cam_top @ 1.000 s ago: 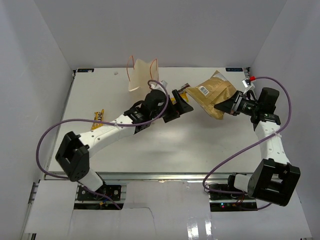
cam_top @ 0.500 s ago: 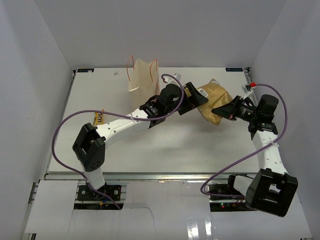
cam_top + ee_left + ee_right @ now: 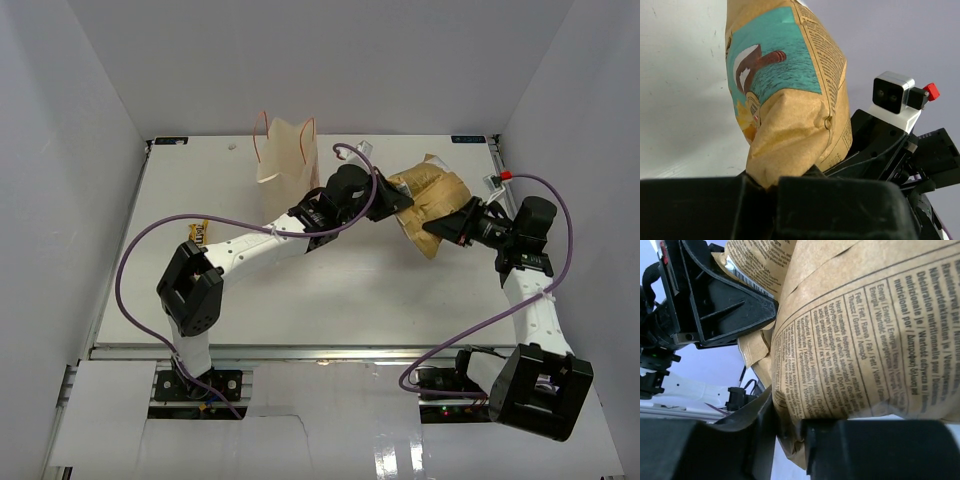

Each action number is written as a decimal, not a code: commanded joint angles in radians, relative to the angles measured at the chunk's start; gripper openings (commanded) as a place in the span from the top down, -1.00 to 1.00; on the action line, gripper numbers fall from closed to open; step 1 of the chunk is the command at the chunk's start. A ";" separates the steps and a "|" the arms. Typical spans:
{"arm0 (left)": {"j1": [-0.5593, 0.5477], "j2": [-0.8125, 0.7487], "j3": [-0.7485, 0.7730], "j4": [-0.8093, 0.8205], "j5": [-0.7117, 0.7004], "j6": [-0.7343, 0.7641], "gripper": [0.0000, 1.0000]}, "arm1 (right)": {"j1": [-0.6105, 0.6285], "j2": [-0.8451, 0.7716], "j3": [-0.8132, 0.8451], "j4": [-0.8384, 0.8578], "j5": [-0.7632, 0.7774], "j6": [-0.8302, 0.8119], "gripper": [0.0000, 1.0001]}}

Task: Place the snacks into the paper bag

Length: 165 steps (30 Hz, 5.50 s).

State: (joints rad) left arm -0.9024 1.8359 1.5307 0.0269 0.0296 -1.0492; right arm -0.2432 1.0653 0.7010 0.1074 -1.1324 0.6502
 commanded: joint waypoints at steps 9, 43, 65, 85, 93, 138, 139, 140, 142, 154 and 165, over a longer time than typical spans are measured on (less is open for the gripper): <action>-0.009 -0.155 0.026 -0.094 0.039 0.277 1.00 | 0.004 -0.043 0.169 -0.397 -0.038 -0.480 -0.48; 0.066 -0.403 0.691 -0.677 -0.589 1.184 1.00 | 0.002 -0.203 0.049 -0.511 -0.086 -0.810 -0.96; 0.106 -0.420 0.597 -0.953 -0.476 1.117 1.00 | 0.002 -0.113 0.008 -0.502 -0.099 -0.873 -0.96; 0.233 -0.376 0.611 -1.197 -0.232 0.746 1.00 | 0.001 -0.125 -0.060 -0.417 -0.112 -0.839 -0.96; 0.379 -0.302 0.614 -1.190 -0.037 0.654 0.92 | 0.001 -0.139 -0.077 -0.397 -0.115 -0.828 -0.96; 0.588 -0.176 0.743 -1.251 0.265 0.511 -0.51 | 0.001 -0.153 -0.127 -0.276 -0.121 -0.738 -0.96; 0.588 -0.179 0.741 -1.251 0.265 0.517 -0.52 | 0.001 -0.151 -0.129 -0.273 -0.121 -0.736 -0.96; 0.588 -0.182 0.743 -1.251 0.254 0.518 -0.54 | -0.001 -0.151 -0.130 -0.267 -0.122 -0.729 -0.96; 0.588 -0.181 0.784 -1.248 0.245 0.523 -0.56 | -0.001 -0.153 -0.139 -0.247 -0.125 -0.716 -0.97; 0.586 -0.663 0.307 -0.962 -0.014 0.538 -0.72 | 0.001 -0.145 -0.146 -0.238 -0.118 -0.710 -0.96; 0.585 -1.032 -0.374 -0.520 0.067 0.532 -0.79 | 0.001 -0.123 -0.127 -0.291 -0.104 -0.758 -0.97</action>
State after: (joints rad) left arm -0.3172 0.7792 1.2240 -0.6617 0.0875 -0.5312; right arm -0.2409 0.9314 0.5591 -0.1783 -1.2335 -0.0807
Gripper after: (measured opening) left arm 0.899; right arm 0.984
